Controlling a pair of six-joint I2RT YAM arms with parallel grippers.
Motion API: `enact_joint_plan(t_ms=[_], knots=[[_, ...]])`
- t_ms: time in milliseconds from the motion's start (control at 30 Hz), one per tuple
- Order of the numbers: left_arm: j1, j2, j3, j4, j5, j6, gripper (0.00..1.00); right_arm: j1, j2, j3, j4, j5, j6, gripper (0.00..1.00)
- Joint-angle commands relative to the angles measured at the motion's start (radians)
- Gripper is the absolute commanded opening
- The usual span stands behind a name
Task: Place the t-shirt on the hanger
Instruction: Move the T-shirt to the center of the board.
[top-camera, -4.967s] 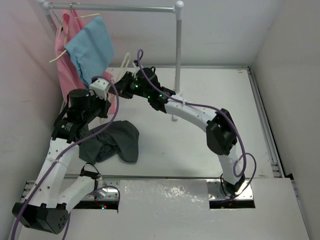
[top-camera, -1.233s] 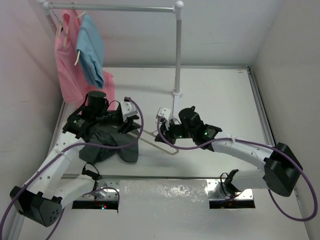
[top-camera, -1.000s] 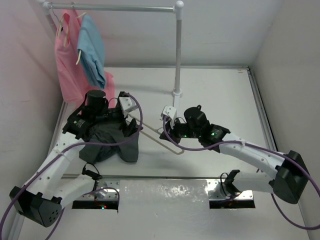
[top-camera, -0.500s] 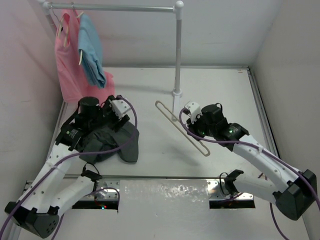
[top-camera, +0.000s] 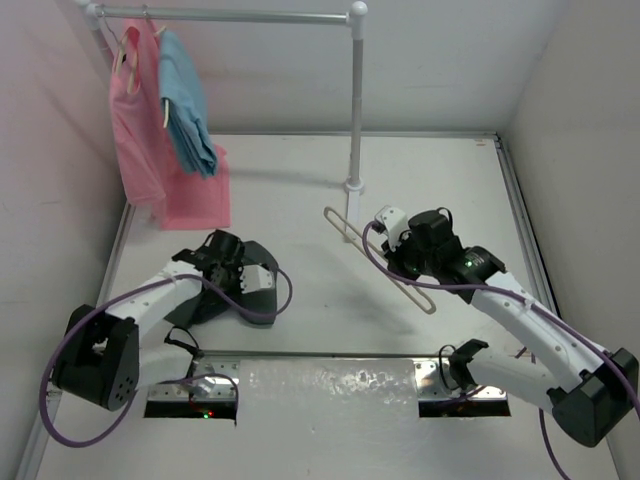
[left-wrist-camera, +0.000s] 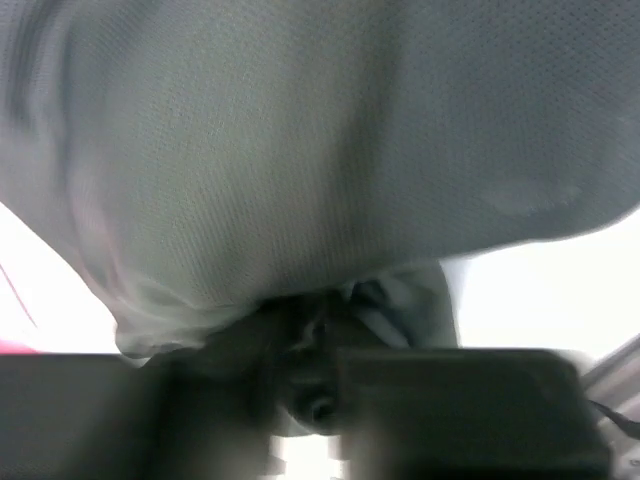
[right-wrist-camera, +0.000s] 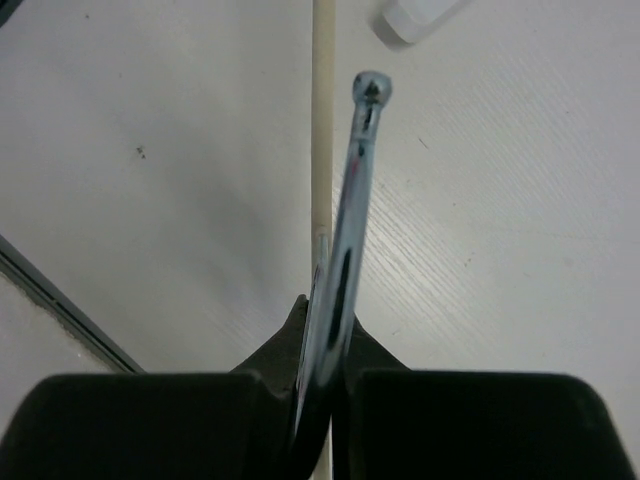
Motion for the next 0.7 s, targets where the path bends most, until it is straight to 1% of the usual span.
enact_joint_plan(t_ms=[0, 33, 133, 233, 300, 333, 367, 400, 433, 467, 500, 533, 567, 600, 633, 667], knots=[[-0.005, 0.046, 0.012, 0.092, 0.001, 0.073, 0.05, -0.003, -0.03, 0.071, 0.011, 0.02, -0.026, 0.0], [-0.011, 0.055, 0.031, 0.107, 0.025, 0.023, 0.0, -0.001, -0.034, 0.075, -0.001, 0.029, -0.026, 0.0], [-0.025, 0.098, 0.123, 0.138, 0.093, -0.031, 0.0, -0.001, -0.048, 0.084, -0.017, 0.041, -0.026, 0.0], [-0.037, 0.139, 0.212, 0.107, 0.186, -0.065, 0.0, -0.001, -0.068, 0.08, -0.027, 0.06, -0.023, 0.0], [-0.098, 0.156, 0.288, 0.094, 0.248, -0.093, 0.0, -0.001, -0.077, 0.08, -0.037, 0.06, -0.015, 0.0], [-0.144, 0.161, 0.313, 0.084, 0.248, -0.118, 0.0, -0.003, -0.08, 0.08, -0.04, 0.06, -0.012, 0.0], [-0.255, 0.178, 0.372, 0.078, 0.246, -0.137, 0.0, -0.003, -0.083, 0.084, -0.041, 0.06, -0.005, 0.0], [-0.312, 0.19, 0.413, 0.071, 0.271, -0.158, 0.0, -0.001, -0.083, 0.089, -0.044, 0.06, 0.0, 0.0], [-0.354, 0.208, 0.455, 0.057, 0.3, -0.212, 0.0, -0.003, -0.083, 0.094, -0.049, 0.06, 0.005, 0.0], [-0.412, 0.246, 0.555, 0.013, 0.344, -0.238, 0.0, -0.001, -0.082, 0.112, -0.053, 0.06, 0.012, 0.0], [-0.419, 0.262, 0.606, -0.008, 0.446, -0.263, 0.0, -0.001, -0.08, 0.123, -0.058, 0.079, 0.015, 0.0], [-0.42, 0.277, 0.646, -0.021, 0.482, -0.325, 0.0, -0.001, -0.08, 0.135, -0.073, 0.086, 0.018, 0.0], [-0.416, 0.294, 0.704, -0.022, 0.498, -0.35, 0.0, -0.001, -0.077, 0.162, -0.084, 0.095, 0.023, 0.0], [-0.413, 0.299, 0.723, -0.019, 0.492, -0.361, 0.0, -0.003, -0.071, 0.175, -0.098, 0.118, 0.026, 0.0], [-0.404, 0.301, 0.73, -0.005, 0.48, -0.373, 0.03, -0.003, -0.071, 0.187, -0.127, 0.132, 0.029, 0.0], [-0.379, 0.301, 0.721, 0.018, 0.452, -0.395, 0.26, -0.003, -0.068, 0.207, -0.142, 0.147, 0.031, 0.0]])
